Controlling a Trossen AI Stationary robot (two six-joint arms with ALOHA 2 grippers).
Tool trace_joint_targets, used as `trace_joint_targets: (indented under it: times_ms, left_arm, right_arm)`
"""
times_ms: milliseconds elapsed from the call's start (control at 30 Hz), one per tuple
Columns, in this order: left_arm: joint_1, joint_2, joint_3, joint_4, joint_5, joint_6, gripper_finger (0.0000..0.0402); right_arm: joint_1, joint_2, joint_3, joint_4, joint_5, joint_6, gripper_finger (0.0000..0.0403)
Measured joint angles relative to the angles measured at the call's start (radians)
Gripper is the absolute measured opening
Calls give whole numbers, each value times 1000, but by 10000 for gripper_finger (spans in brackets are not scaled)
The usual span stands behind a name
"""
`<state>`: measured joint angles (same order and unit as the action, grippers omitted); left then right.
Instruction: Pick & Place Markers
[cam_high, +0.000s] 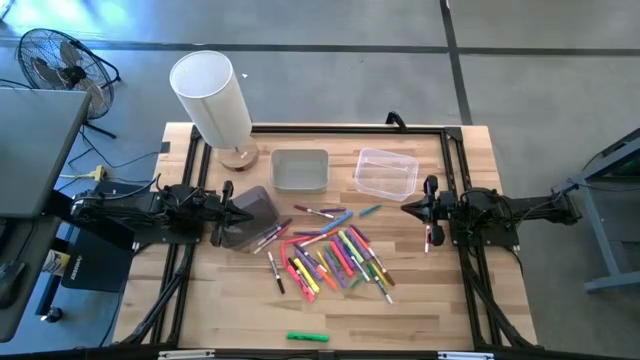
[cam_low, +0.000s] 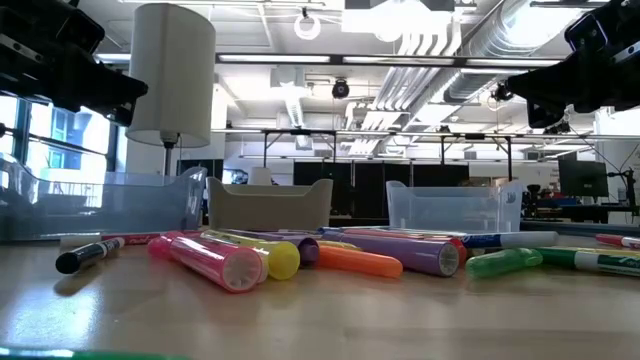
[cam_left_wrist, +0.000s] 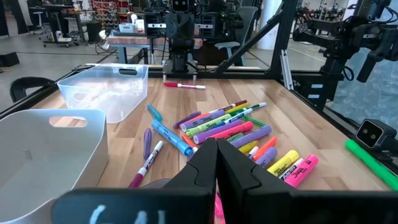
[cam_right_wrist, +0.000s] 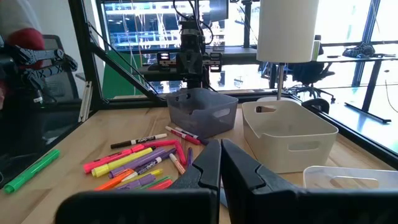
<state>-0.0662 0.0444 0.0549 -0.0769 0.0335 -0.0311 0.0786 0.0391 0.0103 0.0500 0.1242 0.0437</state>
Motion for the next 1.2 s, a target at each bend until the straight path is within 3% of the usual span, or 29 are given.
trace_joint_targets:
  times_ms: [967, 1200]
  left_arm:
    - [0, 0, 0, 1, -1, 0, 0]
    - [0, 0, -1, 2, -50, -32, 0]
  right_arm:
    - [0, 0, 0, 0, 0, 0, 0]
    - [0, 0, 0, 0, 0, 0, 0]
